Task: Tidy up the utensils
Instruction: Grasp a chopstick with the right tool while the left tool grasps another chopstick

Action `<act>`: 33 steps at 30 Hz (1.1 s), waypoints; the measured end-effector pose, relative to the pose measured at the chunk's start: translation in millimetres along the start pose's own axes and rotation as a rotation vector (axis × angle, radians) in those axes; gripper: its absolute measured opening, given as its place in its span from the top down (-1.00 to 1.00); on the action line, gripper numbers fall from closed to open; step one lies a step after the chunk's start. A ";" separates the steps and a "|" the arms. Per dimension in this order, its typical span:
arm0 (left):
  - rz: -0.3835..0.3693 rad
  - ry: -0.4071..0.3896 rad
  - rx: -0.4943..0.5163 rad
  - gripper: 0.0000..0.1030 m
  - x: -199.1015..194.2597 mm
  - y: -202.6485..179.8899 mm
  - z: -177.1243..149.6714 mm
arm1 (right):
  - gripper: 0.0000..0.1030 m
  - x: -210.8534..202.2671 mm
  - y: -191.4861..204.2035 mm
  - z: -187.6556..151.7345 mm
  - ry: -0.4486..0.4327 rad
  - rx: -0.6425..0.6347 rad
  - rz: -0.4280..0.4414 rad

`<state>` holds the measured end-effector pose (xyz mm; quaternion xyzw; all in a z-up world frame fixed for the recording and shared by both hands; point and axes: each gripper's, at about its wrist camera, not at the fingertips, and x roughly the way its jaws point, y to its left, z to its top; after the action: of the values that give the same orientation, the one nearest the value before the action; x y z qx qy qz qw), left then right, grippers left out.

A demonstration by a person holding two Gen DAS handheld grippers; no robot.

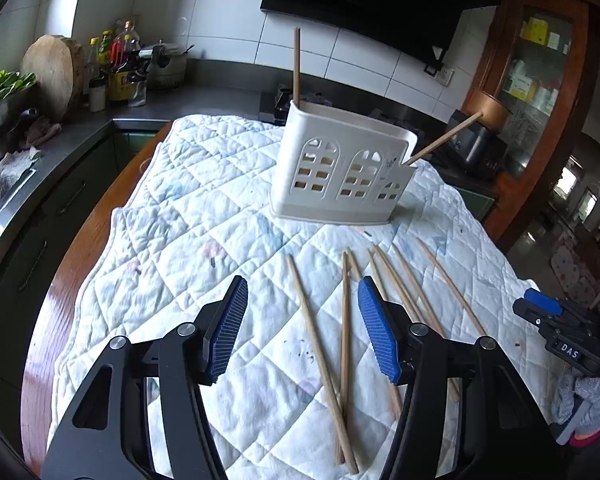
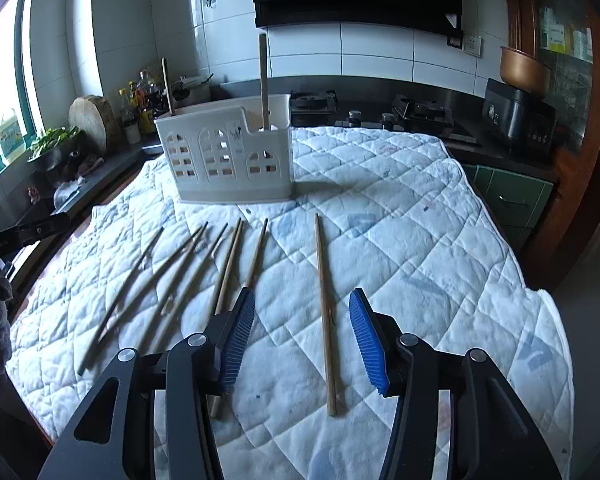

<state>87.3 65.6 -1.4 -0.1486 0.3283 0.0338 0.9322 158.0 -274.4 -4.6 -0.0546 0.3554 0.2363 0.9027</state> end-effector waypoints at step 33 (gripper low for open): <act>-0.042 0.140 0.020 -0.10 11.9 -11.0 -73.1 | 0.84 70.7 -20.9 -25.5 0.171 0.035 -0.019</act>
<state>54.3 32.8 -60.2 -0.1481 0.3899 0.0007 0.9089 197.1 -272.3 -72.1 -0.0621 0.4347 0.2162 0.8720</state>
